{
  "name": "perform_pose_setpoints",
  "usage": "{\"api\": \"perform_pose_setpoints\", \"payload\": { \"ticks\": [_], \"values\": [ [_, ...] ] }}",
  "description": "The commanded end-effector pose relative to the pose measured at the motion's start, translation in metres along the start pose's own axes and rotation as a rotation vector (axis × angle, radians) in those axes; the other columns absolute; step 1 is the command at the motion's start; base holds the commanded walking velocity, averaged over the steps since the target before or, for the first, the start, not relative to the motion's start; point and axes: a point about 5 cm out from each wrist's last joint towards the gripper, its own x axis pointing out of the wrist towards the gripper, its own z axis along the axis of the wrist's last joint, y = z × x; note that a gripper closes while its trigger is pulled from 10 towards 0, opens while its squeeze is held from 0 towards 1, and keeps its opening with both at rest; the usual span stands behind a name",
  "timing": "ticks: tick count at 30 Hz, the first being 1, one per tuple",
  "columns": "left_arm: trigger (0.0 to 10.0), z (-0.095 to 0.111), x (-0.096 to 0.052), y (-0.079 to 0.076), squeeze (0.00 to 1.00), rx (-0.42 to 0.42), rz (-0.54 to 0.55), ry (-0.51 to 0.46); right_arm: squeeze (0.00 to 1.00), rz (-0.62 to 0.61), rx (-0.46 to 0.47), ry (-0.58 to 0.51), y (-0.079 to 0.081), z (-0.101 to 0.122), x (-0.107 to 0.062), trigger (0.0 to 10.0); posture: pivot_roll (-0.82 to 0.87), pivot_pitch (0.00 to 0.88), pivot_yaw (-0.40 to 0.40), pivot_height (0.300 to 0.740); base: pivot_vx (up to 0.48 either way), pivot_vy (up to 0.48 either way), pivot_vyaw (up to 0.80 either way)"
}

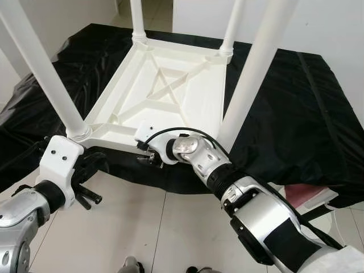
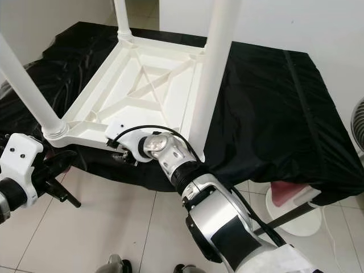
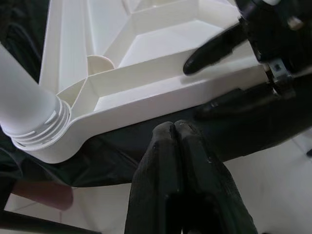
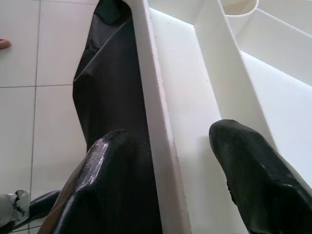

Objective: Building children table

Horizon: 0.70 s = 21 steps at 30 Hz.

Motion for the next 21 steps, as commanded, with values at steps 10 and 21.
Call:
{"api": "perform_pose_setpoints", "payload": {
  "ticks": [10, 21],
  "values": [
    [10.0, -0.006, -0.007, -0.005, 0.0, 0.052, -0.123, 0.057, 0.0, 0.029, 0.017, 0.04, 0.013, -0.007, 0.007, 0.0, 0.07, 0.156, -0.02, 0.74, 0.0, 0.0, 0.0],
    [10.0, -0.007, -0.007, -0.006, 0.0, 0.049, -0.101, 0.046, 0.0, 0.114, 0.104, 0.022, 0.017, -0.008, 0.006, 0.0, 0.07, 0.16, -0.021, 0.74, 0.0, 0.0, 0.0]
  ]
}}
